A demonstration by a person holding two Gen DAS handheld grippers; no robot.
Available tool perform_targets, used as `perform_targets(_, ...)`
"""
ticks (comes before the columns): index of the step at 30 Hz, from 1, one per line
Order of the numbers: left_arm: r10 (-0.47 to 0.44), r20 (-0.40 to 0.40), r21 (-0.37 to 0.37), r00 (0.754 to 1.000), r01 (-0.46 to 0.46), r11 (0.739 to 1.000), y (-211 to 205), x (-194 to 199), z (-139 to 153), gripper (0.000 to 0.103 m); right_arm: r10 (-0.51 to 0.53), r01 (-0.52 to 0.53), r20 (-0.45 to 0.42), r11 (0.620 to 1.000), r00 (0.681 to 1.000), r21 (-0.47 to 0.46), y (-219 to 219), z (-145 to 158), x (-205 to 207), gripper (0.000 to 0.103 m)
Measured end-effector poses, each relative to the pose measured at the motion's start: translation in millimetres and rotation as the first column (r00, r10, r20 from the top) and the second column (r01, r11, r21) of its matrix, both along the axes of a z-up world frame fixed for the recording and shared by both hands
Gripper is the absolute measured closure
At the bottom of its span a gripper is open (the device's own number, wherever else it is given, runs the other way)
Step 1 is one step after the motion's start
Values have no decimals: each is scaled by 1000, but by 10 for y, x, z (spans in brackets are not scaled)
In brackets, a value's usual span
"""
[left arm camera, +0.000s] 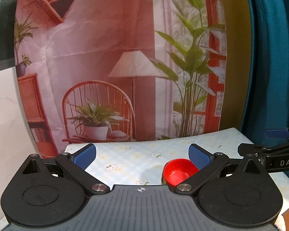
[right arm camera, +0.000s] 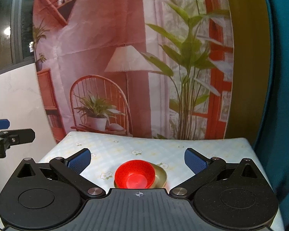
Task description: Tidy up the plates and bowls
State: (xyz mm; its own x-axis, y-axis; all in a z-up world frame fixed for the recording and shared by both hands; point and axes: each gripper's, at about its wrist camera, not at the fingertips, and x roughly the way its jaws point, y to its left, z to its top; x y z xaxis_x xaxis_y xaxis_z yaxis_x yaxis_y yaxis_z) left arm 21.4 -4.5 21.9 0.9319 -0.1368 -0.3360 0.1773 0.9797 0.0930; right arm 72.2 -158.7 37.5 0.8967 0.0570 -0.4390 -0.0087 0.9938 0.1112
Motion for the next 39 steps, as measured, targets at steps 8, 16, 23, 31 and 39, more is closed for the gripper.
perform_targets(8,-8,-1,-29,1000,8,1000,38,-172,-27,0,-7,7,11,1000,1000,-19,57,100,-228,0)
perform_targets(16,-5,0,-38,1000,5,999,55,-190,-16,0,-4,5,10,1000,1000,-13,57,112,-258,0)
perform_targets(23,-1,6,-40,1000,1,999,67,-198,-9,0,-11,11,8,1000,1000,-9,38,116,-267,0)
perform_targets(31,4,6,-40,1000,-3,999,56,-198,-10,0,-20,20,9,1000,1000,-2,-5,117,-274,0)
perform_targets(39,4,6,-40,1000,-4,999,58,-195,-10,0,-24,24,7,1000,1000,1,0,104,-283,0)
